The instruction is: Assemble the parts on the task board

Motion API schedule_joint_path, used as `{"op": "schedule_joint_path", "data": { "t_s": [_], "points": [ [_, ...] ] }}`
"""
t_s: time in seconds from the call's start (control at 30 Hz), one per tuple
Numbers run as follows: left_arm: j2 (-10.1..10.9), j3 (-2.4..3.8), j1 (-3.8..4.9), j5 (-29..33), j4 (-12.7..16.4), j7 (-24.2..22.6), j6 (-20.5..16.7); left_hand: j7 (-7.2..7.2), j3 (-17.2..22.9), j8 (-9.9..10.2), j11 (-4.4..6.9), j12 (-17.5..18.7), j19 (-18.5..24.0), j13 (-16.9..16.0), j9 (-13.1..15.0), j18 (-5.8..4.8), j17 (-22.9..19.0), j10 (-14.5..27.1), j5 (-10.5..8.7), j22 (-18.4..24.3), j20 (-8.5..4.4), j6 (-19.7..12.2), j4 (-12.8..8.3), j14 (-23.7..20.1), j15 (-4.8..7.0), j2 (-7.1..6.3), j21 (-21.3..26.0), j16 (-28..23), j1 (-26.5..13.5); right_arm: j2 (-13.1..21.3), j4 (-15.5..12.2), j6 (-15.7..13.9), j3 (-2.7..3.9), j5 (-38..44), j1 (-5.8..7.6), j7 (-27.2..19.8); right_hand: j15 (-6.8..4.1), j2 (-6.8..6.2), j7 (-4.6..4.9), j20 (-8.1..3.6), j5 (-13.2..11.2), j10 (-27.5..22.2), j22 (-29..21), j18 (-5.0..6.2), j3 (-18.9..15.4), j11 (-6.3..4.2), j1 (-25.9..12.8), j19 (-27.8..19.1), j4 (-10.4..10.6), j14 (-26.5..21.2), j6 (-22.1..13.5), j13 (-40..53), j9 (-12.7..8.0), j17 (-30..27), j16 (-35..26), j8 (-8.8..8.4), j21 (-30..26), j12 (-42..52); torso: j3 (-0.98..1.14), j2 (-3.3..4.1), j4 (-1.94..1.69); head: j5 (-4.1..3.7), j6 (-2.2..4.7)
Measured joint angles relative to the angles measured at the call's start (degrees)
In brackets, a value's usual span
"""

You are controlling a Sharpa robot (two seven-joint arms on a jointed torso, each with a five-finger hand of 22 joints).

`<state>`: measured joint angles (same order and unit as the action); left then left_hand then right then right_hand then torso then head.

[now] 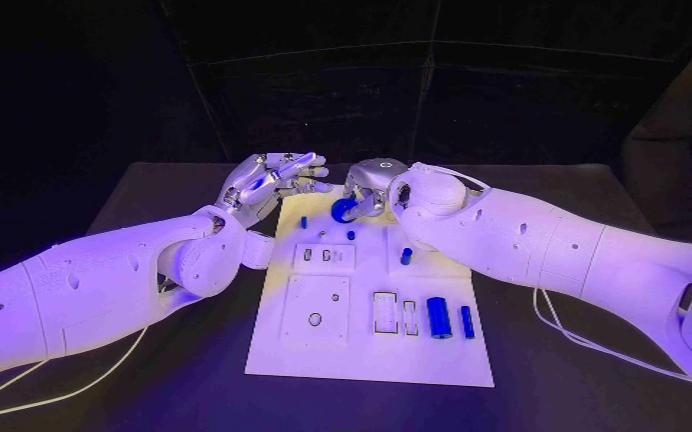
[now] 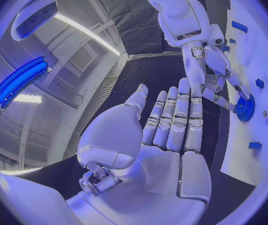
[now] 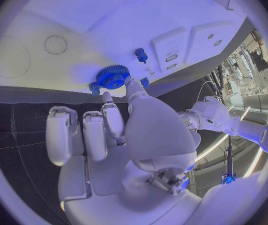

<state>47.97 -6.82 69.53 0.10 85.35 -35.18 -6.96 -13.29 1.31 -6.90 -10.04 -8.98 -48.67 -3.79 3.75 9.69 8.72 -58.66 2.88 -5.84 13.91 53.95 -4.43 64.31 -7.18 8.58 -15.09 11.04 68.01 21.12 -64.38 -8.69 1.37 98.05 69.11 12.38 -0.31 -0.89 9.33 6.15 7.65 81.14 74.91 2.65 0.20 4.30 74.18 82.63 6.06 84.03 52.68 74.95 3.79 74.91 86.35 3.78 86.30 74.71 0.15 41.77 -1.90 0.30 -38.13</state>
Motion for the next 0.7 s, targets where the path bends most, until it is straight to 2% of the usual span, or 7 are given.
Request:
{"op": "schedule_joint_path", "data": {
  "t_s": [0.23,0.37,0.47,0.53,0.7],
  "points": [
    [0.03,0.00,0.00,0.00,0.01,0.02,0.00,0.00,0.00,0.00,0.00,0.00,0.00,0.00,0.00,0.00,0.00,0.00,0.00,-0.01,0.00,0.00,0.00,0.00,0.00,0.00,0.00,0.00,0.00,0.12,-0.03,0.46,0.00,-0.20,0.00,-0.06,0.24,0.08,0.00,0.00,0.00,-0.20,0.00,0.00,-0.81,0.21,-1.44,0.00,1.16,-0.01,0.00,0.00,0.02,0.00,0.00,0.00,0.00,0.00,-0.01,0.00,-0.02,-0.01,-0.01],
    [0.04,0.00,0.00,0.00,0.01,0.04,0.01,0.00,0.00,0.00,0.00,0.00,0.00,0.00,0.00,0.00,0.00,0.00,0.00,-0.01,0.00,0.00,0.00,0.00,0.00,0.00,0.00,0.00,0.00,1.28,-1.09,-0.80,-0.02,-0.47,-0.02,-0.38,0.32,0.16,0.00,0.21,0.57,-0.20,0.00,0.01,-1.17,0.20,-2.26,0.22,1.84,-0.09,0.00,-0.01,0.15,0.00,0.00,0.00,0.00,0.74,0.00,0.00,-0.02,-0.01,0.05],
    [0.15,0.00,0.00,0.00,0.01,0.05,0.02,0.00,0.00,0.00,0.00,0.00,0.00,0.00,0.00,0.00,-0.01,0.00,0.00,0.00,0.00,0.00,0.00,0.00,0.00,0.00,0.00,0.00,0.00,3.33,-2.63,-3.65,-0.03,-1.29,-0.05,-1.47,0.32,0.16,0.04,0.21,2.08,-0.20,0.00,0.00,-1.17,0.21,-2.26,0.22,1.84,-0.09,0.04,-0.01,0.23,0.00,0.00,0.00,0.00,0.88,0.03,-0.02,0.01,-0.01,0.08],
    [0.37,0.00,0.00,0.00,0.01,0.05,0.02,0.00,0.00,0.00,0.00,0.00,0.00,0.00,0.00,0.00,-0.01,0.00,0.00,0.05,0.00,0.00,0.00,0.00,0.00,0.00,0.00,0.00,0.00,5.68,-4.17,-5.99,-0.03,-2.76,-0.05,-3.16,0.32,1.03,0.19,0.21,3.16,-0.20,0.00,0.01,-0.53,0.21,-1.36,0.22,1.21,-0.09,0.19,-0.01,0.24,0.00,0.00,0.00,0.00,0.48,0.05,-0.07,0.13,0.03,0.08],
    [0.86,-0.01,0.00,0.00,0.02,0.06,0.01,0.00,0.00,0.00,0.00,0.00,0.00,0.00,0.00,-0.01,0.03,0.00,0.00,0.05,0.00,0.00,0.00,0.00,0.00,0.00,0.00,0.00,0.00,12.66,-7.35,-9.53,-0.03,-8.62,0.00,-8.19,0.32,1.17,0.19,0.21,3.33,-0.20,0.00,0.00,0.73,0.21,1.19,0.22,-0.05,-0.09,0.19,-0.01,0.23,0.00,-0.04,0.00,0.00,0.34,0.06,-0.24,0.56,0.05,0.36]
  ]
}}
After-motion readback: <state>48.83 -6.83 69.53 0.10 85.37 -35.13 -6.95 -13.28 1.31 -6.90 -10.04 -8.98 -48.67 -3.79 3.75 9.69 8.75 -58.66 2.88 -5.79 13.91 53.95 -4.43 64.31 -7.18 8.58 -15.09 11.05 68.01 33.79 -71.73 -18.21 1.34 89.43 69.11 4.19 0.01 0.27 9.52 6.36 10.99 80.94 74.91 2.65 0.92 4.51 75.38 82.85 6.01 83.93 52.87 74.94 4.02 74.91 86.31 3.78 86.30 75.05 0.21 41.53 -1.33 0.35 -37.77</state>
